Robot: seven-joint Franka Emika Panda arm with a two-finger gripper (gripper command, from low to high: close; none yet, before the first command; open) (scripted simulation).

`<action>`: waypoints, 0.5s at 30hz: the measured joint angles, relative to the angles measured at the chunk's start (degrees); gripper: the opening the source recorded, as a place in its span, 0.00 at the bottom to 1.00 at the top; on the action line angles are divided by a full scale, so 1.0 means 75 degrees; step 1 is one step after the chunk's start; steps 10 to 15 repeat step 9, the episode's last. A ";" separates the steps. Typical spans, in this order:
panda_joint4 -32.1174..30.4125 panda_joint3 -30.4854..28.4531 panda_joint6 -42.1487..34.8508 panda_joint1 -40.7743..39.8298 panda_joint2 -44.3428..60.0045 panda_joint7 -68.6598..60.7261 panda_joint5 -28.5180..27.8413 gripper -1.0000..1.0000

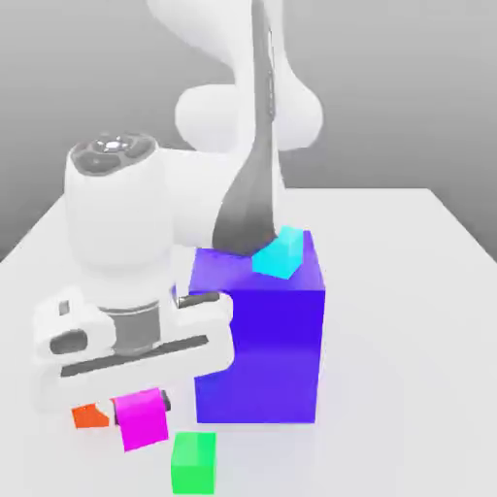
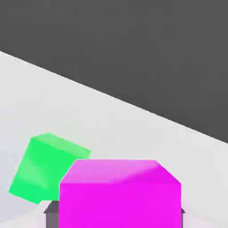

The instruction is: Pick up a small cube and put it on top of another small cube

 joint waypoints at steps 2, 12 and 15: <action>-0.0151 0.0128 0.0277 0.0036 0.0128 -0.0371 0.0059 0.00; -0.0155 0.0254 0.1166 -0.0020 0.1026 -0.0584 0.0212 1.00; -0.0155 0.0254 0.1166 -0.0020 0.1026 -0.0584 0.0212 1.00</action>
